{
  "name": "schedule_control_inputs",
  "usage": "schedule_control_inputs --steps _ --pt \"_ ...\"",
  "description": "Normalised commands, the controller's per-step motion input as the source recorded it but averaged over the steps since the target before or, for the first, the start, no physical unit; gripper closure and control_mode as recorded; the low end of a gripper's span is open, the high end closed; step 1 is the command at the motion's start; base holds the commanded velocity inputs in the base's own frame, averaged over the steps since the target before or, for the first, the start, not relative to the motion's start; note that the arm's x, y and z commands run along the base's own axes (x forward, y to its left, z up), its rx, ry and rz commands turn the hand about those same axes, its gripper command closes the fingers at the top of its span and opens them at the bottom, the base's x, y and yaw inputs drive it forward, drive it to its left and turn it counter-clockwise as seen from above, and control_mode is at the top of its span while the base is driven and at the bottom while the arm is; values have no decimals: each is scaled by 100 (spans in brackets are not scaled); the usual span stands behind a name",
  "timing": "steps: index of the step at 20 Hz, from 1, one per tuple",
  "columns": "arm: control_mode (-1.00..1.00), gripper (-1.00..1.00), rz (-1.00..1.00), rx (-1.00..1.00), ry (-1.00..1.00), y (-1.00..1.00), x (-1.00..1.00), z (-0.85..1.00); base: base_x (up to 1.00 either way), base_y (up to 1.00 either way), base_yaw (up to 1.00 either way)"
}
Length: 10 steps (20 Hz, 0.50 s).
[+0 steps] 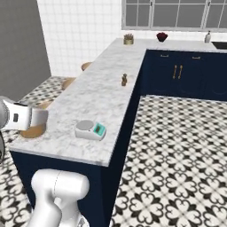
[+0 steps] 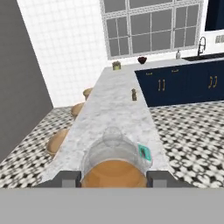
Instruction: Pick the honey bottle and place it on the digital scale for weighing, and close the cabinet.
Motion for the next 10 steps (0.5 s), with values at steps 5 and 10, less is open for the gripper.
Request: schedule_control_inputs --steps 5,10 --pt "-100 100 0 0 -1 0 26 -10 51 0 0" --pt "-100 100 19 0 -2 -32 74 -47 0 0 0"
